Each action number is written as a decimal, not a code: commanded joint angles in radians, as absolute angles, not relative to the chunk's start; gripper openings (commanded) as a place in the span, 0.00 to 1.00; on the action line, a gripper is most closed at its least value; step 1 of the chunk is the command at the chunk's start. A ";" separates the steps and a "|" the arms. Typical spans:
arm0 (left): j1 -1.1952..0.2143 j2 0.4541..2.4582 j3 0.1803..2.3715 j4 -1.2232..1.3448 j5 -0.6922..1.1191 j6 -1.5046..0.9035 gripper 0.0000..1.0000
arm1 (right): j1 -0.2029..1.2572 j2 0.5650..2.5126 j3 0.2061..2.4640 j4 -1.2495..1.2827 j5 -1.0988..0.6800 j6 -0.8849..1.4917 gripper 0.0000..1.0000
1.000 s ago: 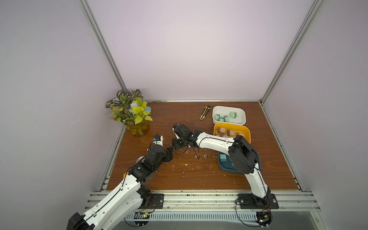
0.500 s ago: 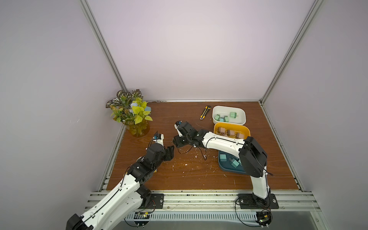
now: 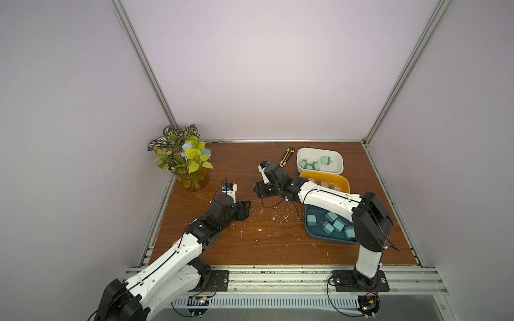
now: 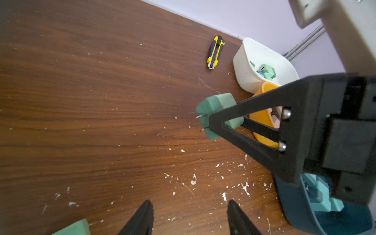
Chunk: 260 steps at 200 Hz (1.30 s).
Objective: Place the plugs by color into the storage box
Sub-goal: Place the plug in the storage box.
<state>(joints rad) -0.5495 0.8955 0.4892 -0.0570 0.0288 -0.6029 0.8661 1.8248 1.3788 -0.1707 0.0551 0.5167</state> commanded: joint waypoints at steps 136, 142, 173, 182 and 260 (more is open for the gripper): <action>-0.641 1.561 0.884 0.278 0.257 -0.639 0.58 | 0.477 1.586 1.201 -0.157 -0.017 0.411 0.39; -0.644 1.591 0.913 0.281 0.270 -0.642 0.58 | 0.456 1.588 1.200 -0.159 -0.018 0.408 0.39; -0.659 1.740 1.064 0.298 0.328 -0.653 0.57 | 0.335 1.629 1.211 -0.163 -0.059 0.398 0.40; -0.665 1.783 1.109 0.295 0.343 -0.656 0.56 | 0.304 1.648 1.221 -0.169 -0.061 0.391 0.41; -0.681 2.018 1.368 0.285 0.421 -0.670 0.57 | 0.106 1.779 1.301 -0.102 -0.091 0.379 0.42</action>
<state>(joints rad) -0.6727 1.9808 1.3109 0.2749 0.3801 -0.6689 0.1417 1.7699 1.2404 -0.1677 -0.0582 0.3912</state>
